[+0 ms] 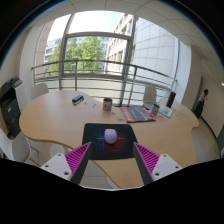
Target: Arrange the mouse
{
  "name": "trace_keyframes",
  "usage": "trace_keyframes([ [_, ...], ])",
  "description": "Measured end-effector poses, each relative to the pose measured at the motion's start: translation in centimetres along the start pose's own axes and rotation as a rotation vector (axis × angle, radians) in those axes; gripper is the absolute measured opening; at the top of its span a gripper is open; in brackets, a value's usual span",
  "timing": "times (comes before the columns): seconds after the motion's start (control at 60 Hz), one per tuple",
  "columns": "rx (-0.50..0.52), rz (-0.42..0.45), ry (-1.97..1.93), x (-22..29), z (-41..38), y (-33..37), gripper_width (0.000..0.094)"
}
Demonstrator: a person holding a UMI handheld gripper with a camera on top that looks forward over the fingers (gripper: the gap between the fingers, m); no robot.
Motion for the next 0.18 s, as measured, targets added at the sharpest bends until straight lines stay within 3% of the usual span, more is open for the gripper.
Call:
trace_keyframes([
  [0.183,0.014,-0.001,0.004,-0.42,-0.39,0.88,0.0844],
])
Point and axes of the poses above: the point between the fingertips, and its own axes, seen from behind it with the camera up: z to the right, x up, y backward, against the way the camera looks, the point moved 2 cm from there along y, backward, against the way the camera looks, and after that the axes turned 6 degrees about -z, right-handed, at the moved point
